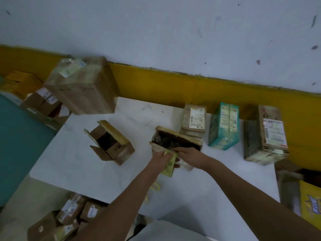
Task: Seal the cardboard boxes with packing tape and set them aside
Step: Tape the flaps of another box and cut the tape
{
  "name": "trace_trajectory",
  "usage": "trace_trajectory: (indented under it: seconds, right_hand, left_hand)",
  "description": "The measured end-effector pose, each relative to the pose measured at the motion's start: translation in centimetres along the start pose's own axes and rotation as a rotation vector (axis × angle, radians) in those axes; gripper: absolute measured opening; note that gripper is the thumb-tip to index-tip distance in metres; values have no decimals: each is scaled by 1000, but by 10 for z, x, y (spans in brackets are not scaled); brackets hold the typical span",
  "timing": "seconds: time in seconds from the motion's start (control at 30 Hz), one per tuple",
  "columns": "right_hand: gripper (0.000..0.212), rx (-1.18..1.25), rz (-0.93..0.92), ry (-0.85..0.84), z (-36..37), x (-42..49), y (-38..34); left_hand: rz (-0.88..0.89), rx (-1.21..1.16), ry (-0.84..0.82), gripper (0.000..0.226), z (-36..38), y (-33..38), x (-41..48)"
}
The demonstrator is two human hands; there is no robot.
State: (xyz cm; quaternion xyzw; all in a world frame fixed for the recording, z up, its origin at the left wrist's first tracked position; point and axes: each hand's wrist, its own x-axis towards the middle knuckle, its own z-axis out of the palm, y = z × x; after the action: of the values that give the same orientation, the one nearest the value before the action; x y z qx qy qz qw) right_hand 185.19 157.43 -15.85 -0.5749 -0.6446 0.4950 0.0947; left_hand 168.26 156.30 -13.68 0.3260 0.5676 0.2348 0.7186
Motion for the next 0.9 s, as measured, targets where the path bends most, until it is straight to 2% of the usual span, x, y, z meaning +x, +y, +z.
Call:
trace_trajectory:
  seconds: [0.17,0.3,0.43,0.6,0.73,0.9]
  right_hand:
    - [35,-136,73,61,2,7,-7]
    - [43,-233,48,22,-1,13,-12]
    - [41,-432,72,82,4,17,-19]
    - [32,-580,90,145,9,22,-18]
    - [31,-557,97,178,12,29,-8]
    - [34,-573,73,218,9,34,-8]
  left_hand:
    - [-62,74,-70,37,-3,2,-1]
    - [-20,92,-183,32,-12,0,-8]
    - [34,164,-222,31,-14,-1,0]
    - [76,282,-122,24,-9,-2,2]
    - [12,301,-155,21,-12,-14,2]
    - [-9,280,-86,10,-13,-20,18]
